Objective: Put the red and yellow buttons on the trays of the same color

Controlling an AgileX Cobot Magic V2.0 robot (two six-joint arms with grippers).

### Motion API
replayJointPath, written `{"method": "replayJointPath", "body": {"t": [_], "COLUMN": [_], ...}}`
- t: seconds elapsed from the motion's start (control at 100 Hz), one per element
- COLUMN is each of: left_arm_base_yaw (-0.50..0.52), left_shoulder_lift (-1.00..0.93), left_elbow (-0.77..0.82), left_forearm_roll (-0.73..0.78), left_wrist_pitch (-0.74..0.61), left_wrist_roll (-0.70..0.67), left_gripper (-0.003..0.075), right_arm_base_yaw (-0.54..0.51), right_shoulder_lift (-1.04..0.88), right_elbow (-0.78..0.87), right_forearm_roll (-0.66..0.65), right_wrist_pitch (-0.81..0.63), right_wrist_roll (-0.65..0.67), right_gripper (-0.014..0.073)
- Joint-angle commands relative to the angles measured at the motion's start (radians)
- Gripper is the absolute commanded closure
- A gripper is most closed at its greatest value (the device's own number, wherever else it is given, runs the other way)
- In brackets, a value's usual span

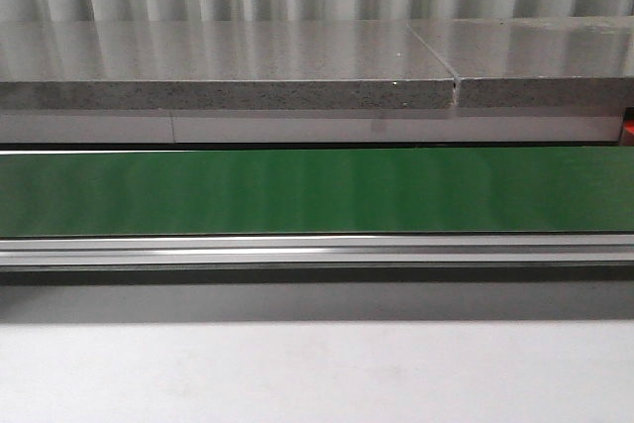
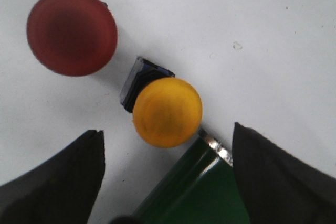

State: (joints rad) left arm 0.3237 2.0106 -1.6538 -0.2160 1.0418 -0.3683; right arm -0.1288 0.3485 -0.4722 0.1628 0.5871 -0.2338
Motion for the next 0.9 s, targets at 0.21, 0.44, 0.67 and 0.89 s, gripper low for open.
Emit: {"method": "replayJointPath", "body": {"t": [0.21,0.44,0.67,0.89], "left_arm_base_yaw": [0.001,0.001,0.001,0.001], "left_shoulder_lift": [-0.004,0.019,0.020,0.020], "left_elbow": [-0.047,-0.051,-0.051,-0.051], "left_forearm_roll": [-0.035,-0.035,-0.035,-0.035], "left_wrist_pitch": [-0.002,-0.005,-0.014,-0.012], "left_wrist_roll": [-0.104,-0.113,-0.113,-0.111], "left_gripper": [0.0220,0.0221,0.0360,0.0454], "right_arm_base_yaw": [0.000,0.000,0.000,0.000], "right_shoulder_lift": [0.005,0.005,0.005,0.005], "right_elbow": [-0.028,-0.028,-0.028,-0.028], "right_forearm_roll": [0.013,0.014,0.015,0.016], "right_wrist_pitch": [-0.070,-0.071,-0.074,-0.074], "right_wrist_roll": [-0.010,-0.010,-0.010,-0.010], "right_gripper": [0.0665,0.0665,0.0665,0.0665]}}
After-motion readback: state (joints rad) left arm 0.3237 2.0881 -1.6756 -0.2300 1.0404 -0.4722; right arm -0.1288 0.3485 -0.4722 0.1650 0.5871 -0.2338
